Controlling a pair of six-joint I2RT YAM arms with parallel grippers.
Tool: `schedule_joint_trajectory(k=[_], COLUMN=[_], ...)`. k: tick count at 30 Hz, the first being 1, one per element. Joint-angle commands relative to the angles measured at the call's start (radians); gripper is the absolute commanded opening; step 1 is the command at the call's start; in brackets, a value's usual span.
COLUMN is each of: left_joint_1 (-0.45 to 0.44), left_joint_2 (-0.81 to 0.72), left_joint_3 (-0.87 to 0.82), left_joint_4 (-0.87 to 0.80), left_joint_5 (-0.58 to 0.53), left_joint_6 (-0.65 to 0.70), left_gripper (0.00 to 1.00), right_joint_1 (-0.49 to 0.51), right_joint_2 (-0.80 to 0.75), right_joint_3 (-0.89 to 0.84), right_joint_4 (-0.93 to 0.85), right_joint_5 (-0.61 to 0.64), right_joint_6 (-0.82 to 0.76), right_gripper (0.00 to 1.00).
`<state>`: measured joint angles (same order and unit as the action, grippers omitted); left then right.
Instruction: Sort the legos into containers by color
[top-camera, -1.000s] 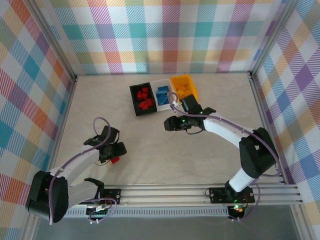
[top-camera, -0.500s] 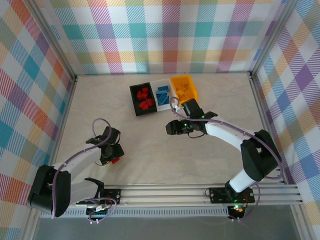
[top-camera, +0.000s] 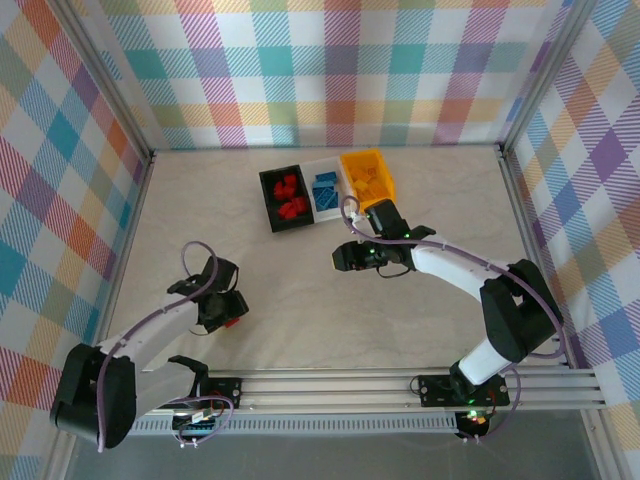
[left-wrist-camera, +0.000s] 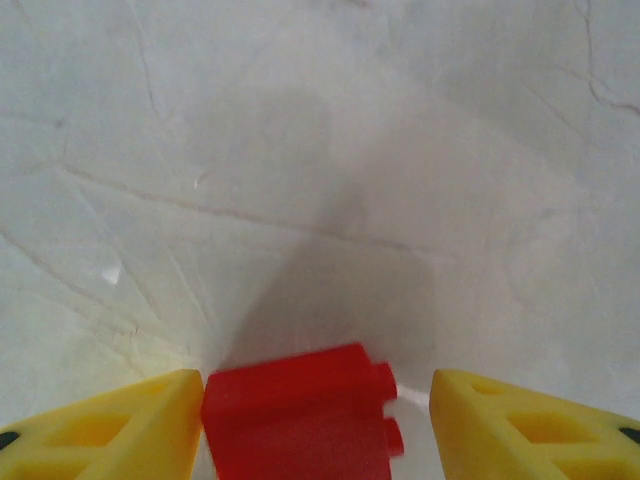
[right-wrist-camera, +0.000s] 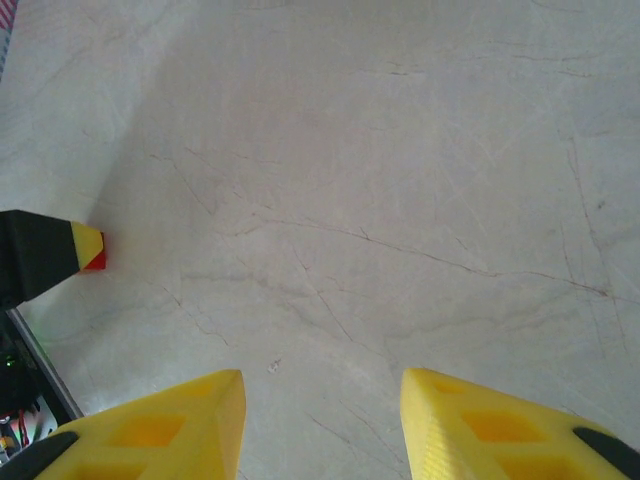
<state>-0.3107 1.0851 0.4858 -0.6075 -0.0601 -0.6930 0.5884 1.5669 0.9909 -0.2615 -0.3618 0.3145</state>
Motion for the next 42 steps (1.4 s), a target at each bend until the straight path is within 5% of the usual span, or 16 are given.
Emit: schedule_joint_trajectory(k=[1,20,30,42], left_joint_1=[0.002,-0.002,-0.002,-0.005], left_joint_2=[-0.043,0.07,0.072,0.008], left_joint_3=[-0.016,-0.018,-0.002,0.179], left_joint_4=[-0.073,-0.045,-0.044,-0.071], left_joint_5=[0.06,0.008,-0.005,0.051], left_joint_6=[-0.026,-0.003,0.011,0.061], left_gripper=[0.61,0.6,0.38,0.38], right_joint_1=[-0.006,-0.011,-0.014,-0.017], right_joint_2=[0.007,0.008,0.011,-0.013], right_joint_3=[-0.016,-0.063,-0.069,-0.094], right_joint_4=[0.049,0.11,0.11,0.088], right_joint_5=[-0.038,-0.062,-0.057,-0.023], right_joint_6=[0.01,0.02,0.012,0.011], right_gripper=[0.45,0.45,0.45,0.45])
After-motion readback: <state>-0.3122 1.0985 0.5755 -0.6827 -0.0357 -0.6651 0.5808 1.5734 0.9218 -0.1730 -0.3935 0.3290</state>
